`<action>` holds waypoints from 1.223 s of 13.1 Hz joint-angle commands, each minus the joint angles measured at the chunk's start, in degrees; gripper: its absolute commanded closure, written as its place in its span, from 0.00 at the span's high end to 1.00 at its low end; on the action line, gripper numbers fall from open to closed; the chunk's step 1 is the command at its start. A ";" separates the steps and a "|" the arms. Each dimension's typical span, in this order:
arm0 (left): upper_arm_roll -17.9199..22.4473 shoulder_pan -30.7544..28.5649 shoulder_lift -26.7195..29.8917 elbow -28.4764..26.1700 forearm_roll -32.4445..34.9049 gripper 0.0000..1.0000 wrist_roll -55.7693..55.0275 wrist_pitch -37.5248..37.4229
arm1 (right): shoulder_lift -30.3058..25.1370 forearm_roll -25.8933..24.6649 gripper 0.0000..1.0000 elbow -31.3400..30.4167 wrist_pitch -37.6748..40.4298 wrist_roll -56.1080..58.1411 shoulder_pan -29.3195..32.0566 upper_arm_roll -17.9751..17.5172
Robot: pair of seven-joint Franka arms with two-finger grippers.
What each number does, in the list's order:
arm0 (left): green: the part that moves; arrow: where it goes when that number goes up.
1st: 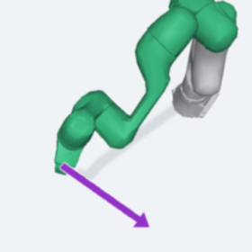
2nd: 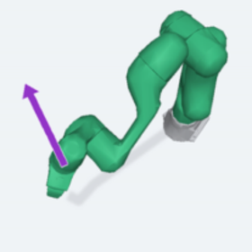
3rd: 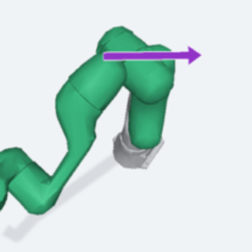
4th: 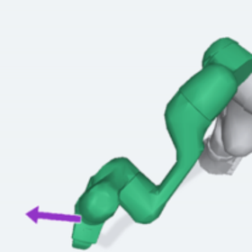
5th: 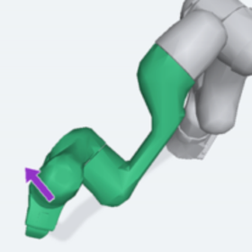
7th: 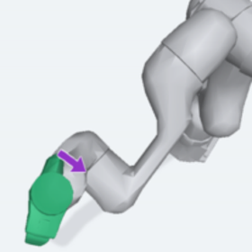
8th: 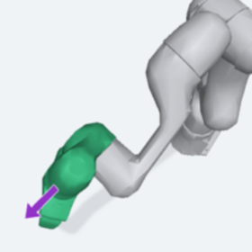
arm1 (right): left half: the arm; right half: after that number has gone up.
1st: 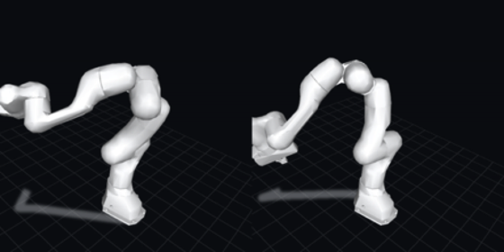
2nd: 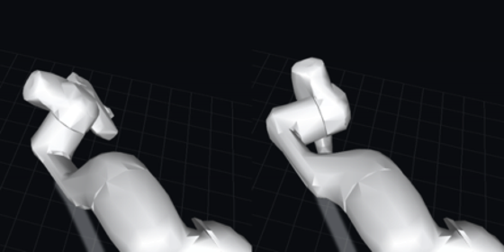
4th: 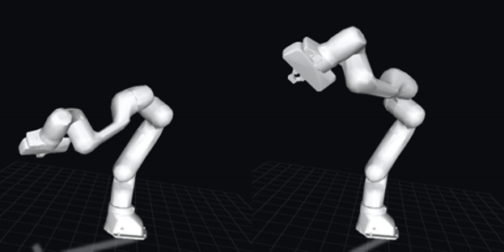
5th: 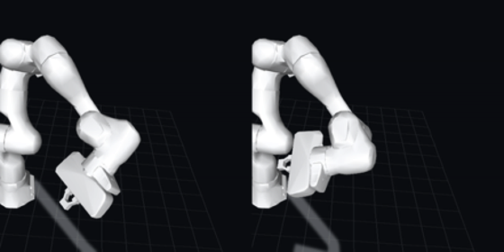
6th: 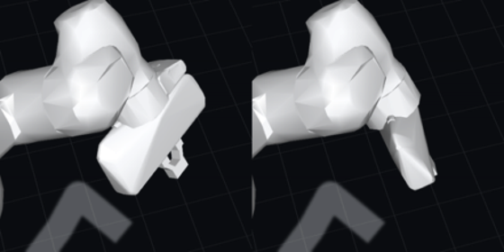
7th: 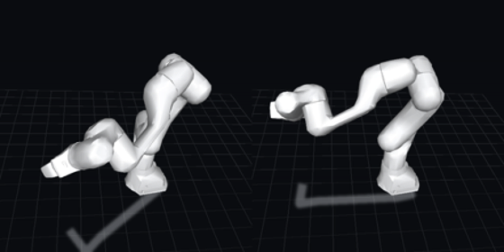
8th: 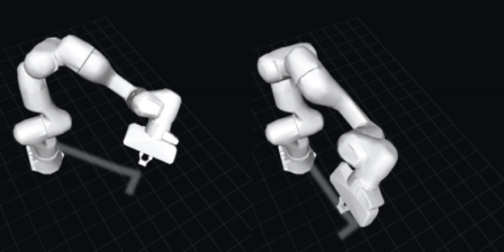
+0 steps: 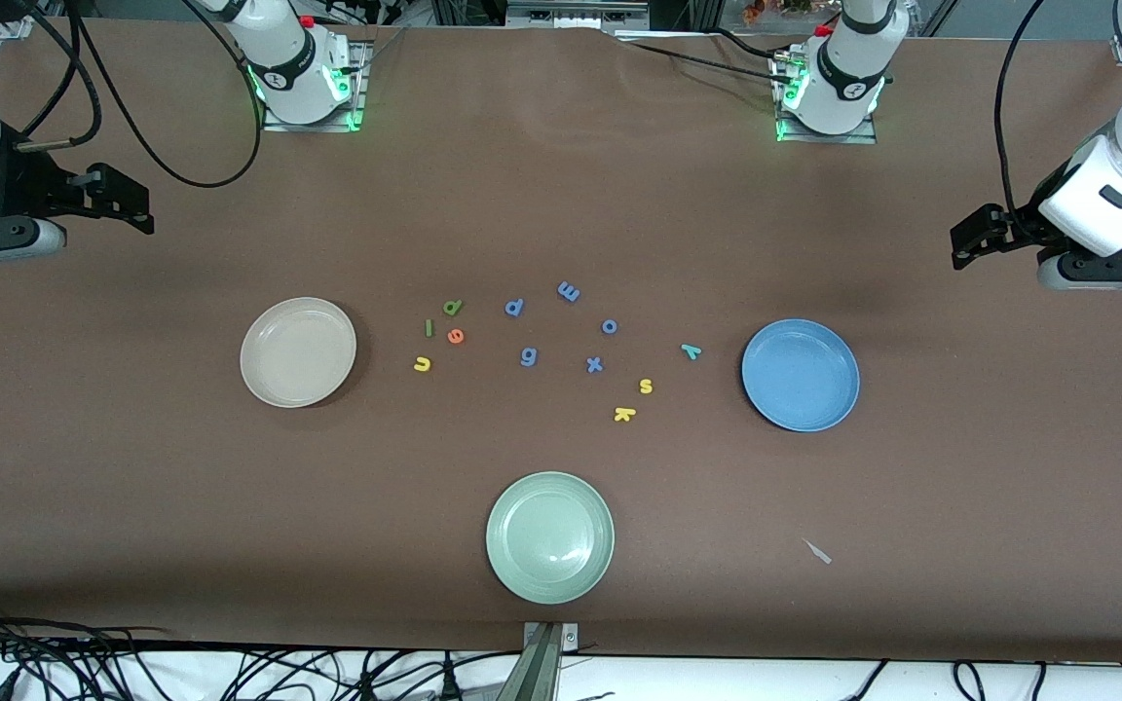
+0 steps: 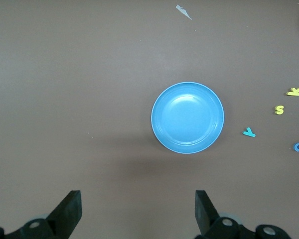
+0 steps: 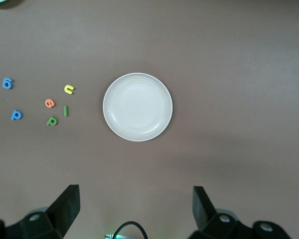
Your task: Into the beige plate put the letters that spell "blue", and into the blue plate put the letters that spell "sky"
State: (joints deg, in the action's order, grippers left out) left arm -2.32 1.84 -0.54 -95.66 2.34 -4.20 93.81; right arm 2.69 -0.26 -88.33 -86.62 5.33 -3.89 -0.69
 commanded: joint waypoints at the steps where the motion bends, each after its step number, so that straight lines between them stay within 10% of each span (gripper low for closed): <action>1: 0.21 -0.08 -0.87 2.05 -0.67 1.00 0.34 -1.88 | 0.74 0.87 1.00 1.85 1.45 0.73 -0.07 0.34; 16: 0.21 0.01 -0.87 2.05 -0.94 1.00 0.42 -1.88 | 0.74 0.87 1.00 1.68 1.54 1.87 -0.06 0.43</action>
State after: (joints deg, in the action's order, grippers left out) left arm -2.32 1.81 -0.57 -95.66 2.34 -4.20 93.38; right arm 2.69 -0.26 -88.33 -86.41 6.10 -3.89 -0.67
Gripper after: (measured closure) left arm 0.000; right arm 0.000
